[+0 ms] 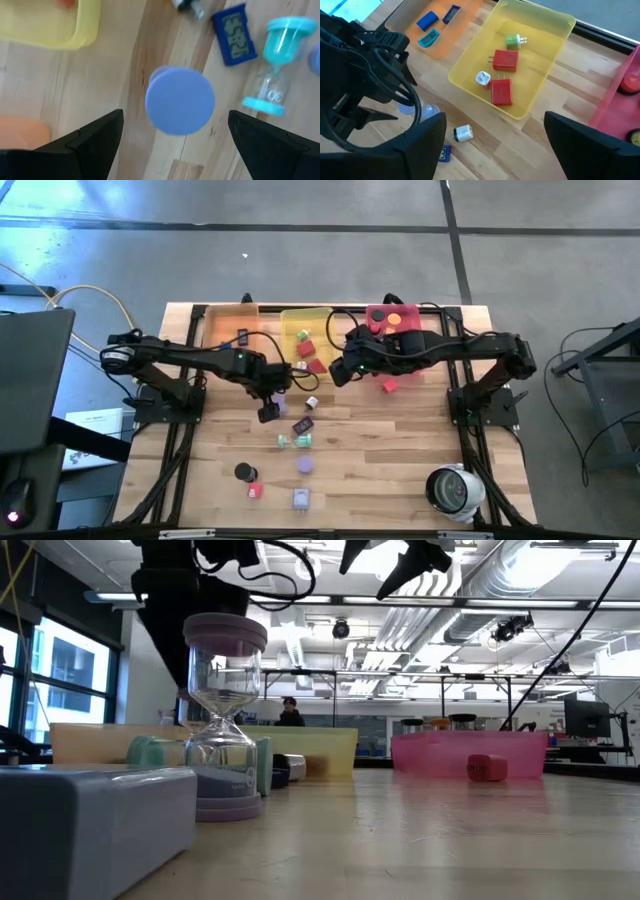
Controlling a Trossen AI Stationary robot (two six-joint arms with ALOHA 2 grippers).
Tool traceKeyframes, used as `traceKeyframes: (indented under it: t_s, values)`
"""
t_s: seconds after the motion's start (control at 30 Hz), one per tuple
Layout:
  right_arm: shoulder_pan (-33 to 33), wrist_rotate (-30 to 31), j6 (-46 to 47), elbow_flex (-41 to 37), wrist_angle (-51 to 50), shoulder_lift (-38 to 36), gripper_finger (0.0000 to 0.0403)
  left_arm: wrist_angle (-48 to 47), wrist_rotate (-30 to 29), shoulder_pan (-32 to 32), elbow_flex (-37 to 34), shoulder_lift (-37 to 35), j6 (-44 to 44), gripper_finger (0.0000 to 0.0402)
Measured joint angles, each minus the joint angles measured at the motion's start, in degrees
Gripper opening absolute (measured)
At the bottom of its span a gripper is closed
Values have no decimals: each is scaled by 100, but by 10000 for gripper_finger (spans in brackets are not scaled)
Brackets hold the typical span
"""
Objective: Pick & Place Office items
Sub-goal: Put the top purple sand timer into the pink bin
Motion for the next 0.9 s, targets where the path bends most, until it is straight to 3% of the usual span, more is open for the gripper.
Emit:
traceKeyframes:
  t_s: [0.9]
  values:
    - [92, -83, 2, 0, 69, 4, 325, 412, 15, 0, -2, 409, 210, 339]
